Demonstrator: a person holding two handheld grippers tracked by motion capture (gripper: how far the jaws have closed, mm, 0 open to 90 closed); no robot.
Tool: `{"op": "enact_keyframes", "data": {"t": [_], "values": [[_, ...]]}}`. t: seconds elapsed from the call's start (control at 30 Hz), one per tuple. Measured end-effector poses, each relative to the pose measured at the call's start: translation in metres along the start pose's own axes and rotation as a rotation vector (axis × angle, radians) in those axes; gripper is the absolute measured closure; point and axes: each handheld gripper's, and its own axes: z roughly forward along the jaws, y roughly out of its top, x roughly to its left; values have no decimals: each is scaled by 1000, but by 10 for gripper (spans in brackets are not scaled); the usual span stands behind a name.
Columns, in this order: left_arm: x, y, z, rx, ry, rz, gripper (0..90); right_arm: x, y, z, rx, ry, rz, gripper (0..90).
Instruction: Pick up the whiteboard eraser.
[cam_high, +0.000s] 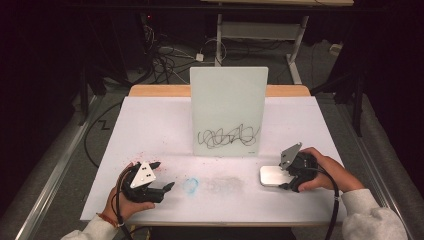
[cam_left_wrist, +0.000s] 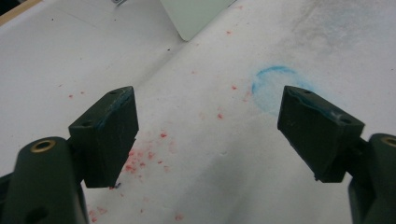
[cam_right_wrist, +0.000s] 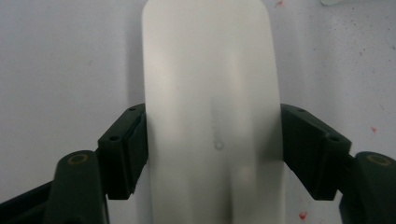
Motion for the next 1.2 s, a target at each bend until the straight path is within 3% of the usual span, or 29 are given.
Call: {"op": "enact_keyframes", "data": {"t": [0.1,0.17,0.3,0.33,0.37,0.63,0.87,1.2], "values": [[1,0,0,-2,-1,-5,195,2,0,-5,-15,-27,-30,313],[1,0,-1,-4,2,-5,195,3,-2,-8,-47,-38,-14,313],[2,0,-3,-19,10,-13,195,8,-4,-17,-141,-101,45,313],[2,0,-3,-22,10,-13,195,8,-4,-17,-141,-101,45,313],[3,0,-3,-25,11,-17,195,11,-4,-20,-183,-142,77,313],[4,0,-4,-38,19,-23,195,22,3,-26,-294,-224,140,313],[5,-1,-4,-39,24,-26,195,31,9,-27,-439,-306,245,313],[6,-3,-6,-38,34,-31,195,31,9,-26,-477,-372,283,314]]}}
